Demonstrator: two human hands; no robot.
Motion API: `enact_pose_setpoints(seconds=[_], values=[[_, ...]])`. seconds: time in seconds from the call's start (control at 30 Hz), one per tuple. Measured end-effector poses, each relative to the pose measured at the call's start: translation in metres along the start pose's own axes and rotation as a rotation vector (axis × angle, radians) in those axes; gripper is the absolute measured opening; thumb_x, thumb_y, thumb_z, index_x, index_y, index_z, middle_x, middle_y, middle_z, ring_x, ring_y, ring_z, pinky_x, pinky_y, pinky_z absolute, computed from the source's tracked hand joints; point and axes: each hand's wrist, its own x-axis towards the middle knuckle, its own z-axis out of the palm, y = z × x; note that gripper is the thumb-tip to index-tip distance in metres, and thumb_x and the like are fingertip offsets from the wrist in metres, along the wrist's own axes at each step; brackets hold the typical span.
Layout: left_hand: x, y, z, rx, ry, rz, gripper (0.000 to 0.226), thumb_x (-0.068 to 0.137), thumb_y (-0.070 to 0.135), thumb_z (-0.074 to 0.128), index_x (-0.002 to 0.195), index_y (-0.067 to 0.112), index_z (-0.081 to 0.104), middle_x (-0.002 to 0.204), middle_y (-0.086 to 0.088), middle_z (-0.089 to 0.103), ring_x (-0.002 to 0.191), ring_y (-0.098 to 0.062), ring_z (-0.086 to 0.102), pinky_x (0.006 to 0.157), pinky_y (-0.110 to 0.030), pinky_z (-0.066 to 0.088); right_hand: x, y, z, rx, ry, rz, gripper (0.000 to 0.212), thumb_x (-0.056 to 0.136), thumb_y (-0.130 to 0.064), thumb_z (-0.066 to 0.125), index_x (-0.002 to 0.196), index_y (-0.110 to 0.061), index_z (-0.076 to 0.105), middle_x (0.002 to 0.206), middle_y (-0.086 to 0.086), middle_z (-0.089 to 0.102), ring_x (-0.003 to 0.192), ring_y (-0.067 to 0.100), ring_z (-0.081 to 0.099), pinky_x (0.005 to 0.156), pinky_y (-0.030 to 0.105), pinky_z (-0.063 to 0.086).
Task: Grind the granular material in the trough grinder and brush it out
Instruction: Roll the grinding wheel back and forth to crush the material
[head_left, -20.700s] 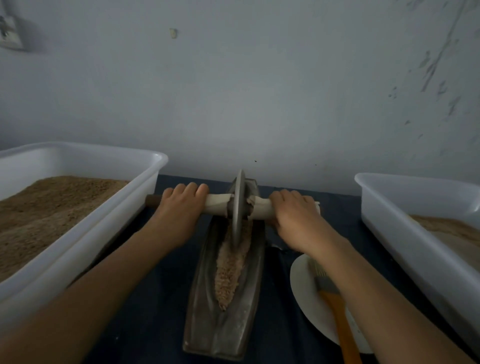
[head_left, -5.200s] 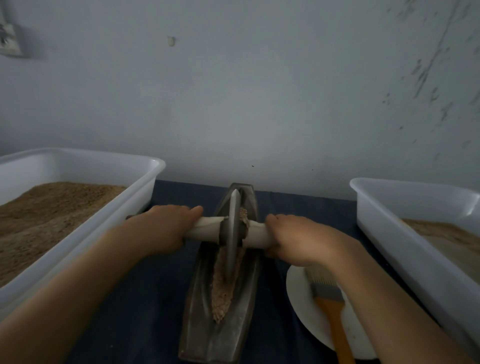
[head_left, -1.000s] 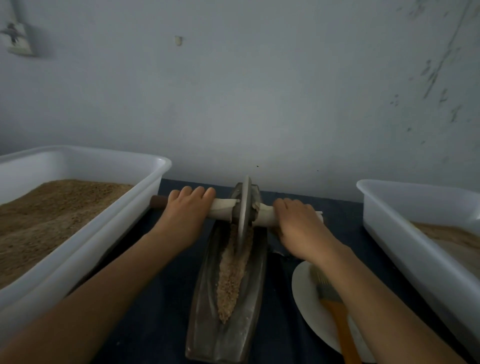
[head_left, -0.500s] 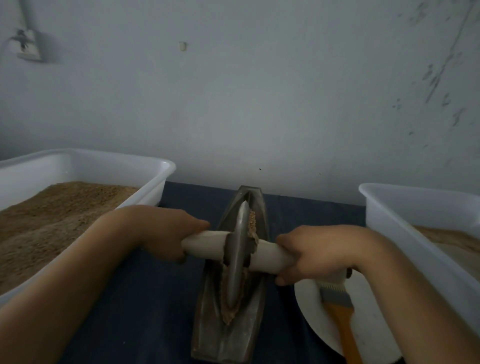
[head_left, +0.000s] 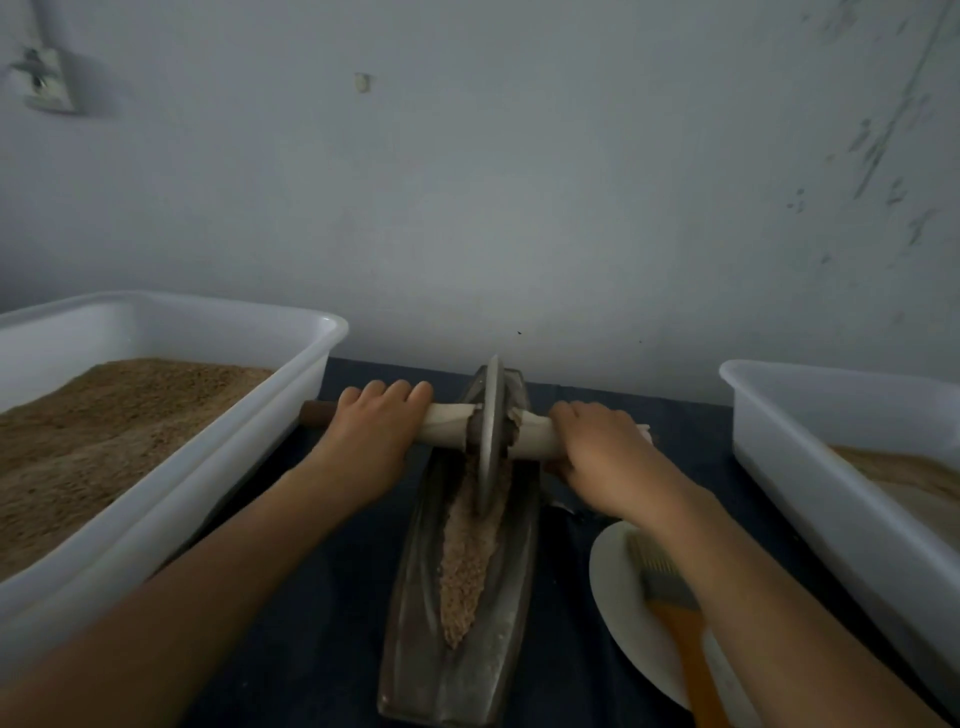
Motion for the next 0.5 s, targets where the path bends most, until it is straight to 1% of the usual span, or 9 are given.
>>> enact_pose_setpoints(seconds=[0.07,0.1,0.17,0.2,0.27,0.33,0.37,0.43,0.5], values=[[0.0,0.001,0.003,-0.007,0.04,-0.006,0.037,0.086,0.017,0.055,0.118,0.024,0.038,0.114,0.003,0.047,0.105,-0.018,0.046,0.089,-0.03,0.031,0.002,0.0,0.006,-0.017,0.087,-0.003,0.023,0.086,-0.018,0.057,0.108,-0.012,0.049,0.108,0.006,0.055,0.098,0.023,0.048,0.069,0.03,0.02],[0.0,0.001,0.002,-0.013,0.04,-0.009,0.037,0.086,0.018,0.055,0.118,0.024,0.038,0.114,0.003,0.047,0.105,-0.017,0.046,0.089,-0.03,0.031,0.002,0.0,0.007,-0.017,0.098,-0.001,0.024,0.086,-0.017,0.057,0.109,-0.012,0.05,0.108,0.006,0.055,0.099,0.023,0.048,0.07,0.029,0.019],[-0.001,0.0,-0.002,-0.019,0.002,-0.006,0.036,0.087,0.019,0.055,0.118,0.024,0.037,0.116,0.003,0.048,0.107,-0.017,0.046,0.092,-0.031,0.032,0.001,0.0,0.003,-0.015,0.048,0.003,0.024,0.088,-0.017,0.055,0.111,-0.012,0.048,0.11,0.006,0.054,0.1,0.023,0.047,0.071,0.029,0.022],[-0.001,0.0,-0.006,-0.016,-0.036,0.006,0.035,0.088,0.02,0.054,0.119,0.023,0.037,0.117,0.003,0.049,0.108,-0.017,0.047,0.092,-0.031,0.033,0.0,0.0,-0.001,-0.006,-0.011,0.004,0.023,0.09,-0.017,0.053,0.112,-0.012,0.047,0.111,0.006,0.053,0.101,0.023,0.047,0.072,0.03,0.024],[-0.002,-0.001,-0.016,0.003,-0.156,0.042,0.036,0.09,0.021,0.053,0.122,0.023,0.037,0.12,0.002,0.05,0.11,-0.018,0.049,0.094,-0.032,0.035,-0.003,-0.004,-0.014,0.047,-0.181,0.011,0.026,0.091,-0.018,0.053,0.115,-0.009,0.046,0.115,0.008,0.053,0.102,0.023,0.049,0.073,0.03,0.03],[-0.004,-0.001,-0.03,-0.007,-0.307,0.068,0.038,0.09,0.021,0.055,0.123,0.023,0.037,0.123,0.001,0.051,0.112,-0.017,0.051,0.095,-0.032,0.037,-0.008,-0.009,-0.031,0.128,-0.36,0.013,0.034,0.092,-0.023,0.055,0.12,-0.007,0.044,0.117,0.008,0.053,0.097,0.02,0.05,0.068,0.025,0.031],[-0.006,0.0,-0.037,-0.025,-0.386,0.079,0.038,0.09,0.02,0.056,0.123,0.022,0.038,0.123,0.001,0.052,0.112,-0.016,0.051,0.095,-0.031,0.039,-0.011,-0.011,-0.038,0.151,-0.427,-0.004,0.036,0.092,-0.026,0.057,0.12,-0.008,0.044,0.114,0.006,0.053,0.092,0.016,0.048,0.061,0.022,0.031],[-0.011,-0.001,-0.05,-0.068,-0.539,0.107,0.038,0.089,0.019,0.058,0.122,0.023,0.039,0.121,0.001,0.053,0.109,-0.015,0.052,0.092,-0.027,0.04,-0.018,-0.016,-0.053,0.148,-0.524,-0.061,0.038,0.091,-0.033,0.058,0.12,-0.01,0.047,0.102,0.001,0.052,0.083,0.01,0.044,0.051,0.015,0.027],[-0.017,-0.004,-0.061,-0.124,-0.649,0.145,0.032,0.088,0.019,0.06,0.11,0.03,0.04,0.108,0.006,0.054,0.098,-0.01,0.051,0.084,-0.023,0.039,-0.023,-0.019,-0.063,0.132,-0.589,-0.1,0.039,0.09,-0.038,0.058,0.118,-0.013,0.048,0.09,-0.005,0.047,0.078,0.008,0.043,0.051,0.014,0.027]])
